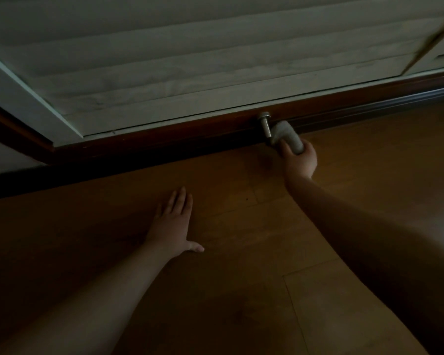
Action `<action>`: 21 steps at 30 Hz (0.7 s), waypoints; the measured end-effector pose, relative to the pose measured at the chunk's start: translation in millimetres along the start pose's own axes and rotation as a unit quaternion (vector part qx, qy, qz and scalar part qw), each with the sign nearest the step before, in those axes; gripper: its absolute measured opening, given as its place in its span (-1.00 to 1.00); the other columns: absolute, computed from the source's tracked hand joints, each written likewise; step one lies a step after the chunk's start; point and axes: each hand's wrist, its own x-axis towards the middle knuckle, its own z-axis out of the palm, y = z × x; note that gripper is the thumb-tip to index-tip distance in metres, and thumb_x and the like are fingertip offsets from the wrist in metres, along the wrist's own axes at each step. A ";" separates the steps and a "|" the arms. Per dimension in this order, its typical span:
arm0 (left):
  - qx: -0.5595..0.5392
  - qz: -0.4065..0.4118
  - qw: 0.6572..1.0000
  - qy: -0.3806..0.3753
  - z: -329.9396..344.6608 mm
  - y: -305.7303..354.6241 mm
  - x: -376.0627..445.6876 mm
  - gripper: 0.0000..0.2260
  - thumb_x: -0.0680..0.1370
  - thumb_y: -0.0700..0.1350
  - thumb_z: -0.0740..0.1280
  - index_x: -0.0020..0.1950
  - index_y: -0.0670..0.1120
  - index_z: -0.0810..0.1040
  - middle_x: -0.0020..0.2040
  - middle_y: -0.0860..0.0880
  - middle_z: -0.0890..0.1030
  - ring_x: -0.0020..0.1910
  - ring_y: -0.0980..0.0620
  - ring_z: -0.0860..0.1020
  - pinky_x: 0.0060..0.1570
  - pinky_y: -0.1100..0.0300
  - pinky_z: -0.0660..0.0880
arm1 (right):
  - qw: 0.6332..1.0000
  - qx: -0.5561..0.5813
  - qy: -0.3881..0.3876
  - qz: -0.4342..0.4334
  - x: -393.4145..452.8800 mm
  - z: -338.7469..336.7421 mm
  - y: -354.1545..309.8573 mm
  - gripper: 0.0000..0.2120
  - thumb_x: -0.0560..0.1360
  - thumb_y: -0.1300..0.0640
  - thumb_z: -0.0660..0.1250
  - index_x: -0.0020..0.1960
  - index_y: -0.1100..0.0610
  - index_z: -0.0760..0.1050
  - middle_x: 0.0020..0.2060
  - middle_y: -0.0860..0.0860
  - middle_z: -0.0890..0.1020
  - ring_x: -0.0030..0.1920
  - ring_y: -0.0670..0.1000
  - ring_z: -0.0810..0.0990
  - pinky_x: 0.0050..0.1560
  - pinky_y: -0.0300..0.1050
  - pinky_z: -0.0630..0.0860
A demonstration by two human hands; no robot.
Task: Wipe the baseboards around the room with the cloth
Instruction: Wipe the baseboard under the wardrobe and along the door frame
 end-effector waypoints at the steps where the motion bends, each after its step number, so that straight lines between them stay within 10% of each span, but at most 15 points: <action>1: 0.000 0.000 1.000 -0.003 -0.3 -0.1 -0.2 0.24 0.29 0.45 0.40 0.59 -0.06 -0.34 0.56 -0.07 -0.42 0.55 -0.10 -0.35 0.52 -0.15 -0.16 | 1.000 -0.002 0.015 0.006 2.7 -7.1 -1.2 -0.50 0.46 -0.07 0.46 0.34 0.02 0.45 0.17 -0.07 0.57 0.15 -0.09 0.58 0.00 -0.28 0.53; 14: 0.011 -0.011 1.000 -0.004 -3.1 3.9 0.5 0.25 0.29 0.44 0.42 0.59 -0.08 -0.33 0.58 -0.09 -0.38 0.57 -0.13 -0.30 0.53 -0.18 -0.11 | 0.970 -0.054 -0.230 -0.059 -113.7 80.3 -38.9 -0.46 0.44 -0.12 0.48 0.33 0.08 0.45 0.16 0.00 0.57 0.14 -0.05 0.57 0.15 -0.04 0.59; 21: 0.010 -0.014 1.000 -0.004 -1.5 5.7 2.6 0.25 0.27 0.42 0.44 0.59 -0.08 -0.30 0.58 -0.09 -0.37 0.57 -0.16 -0.29 0.53 -0.21 -0.07 | 0.975 -0.022 -0.218 -0.046 -108.3 109.1 -61.8 -0.46 0.47 -0.10 0.45 0.35 0.13 0.46 0.18 0.03 0.58 0.17 -0.01 0.58 0.16 -0.04 0.59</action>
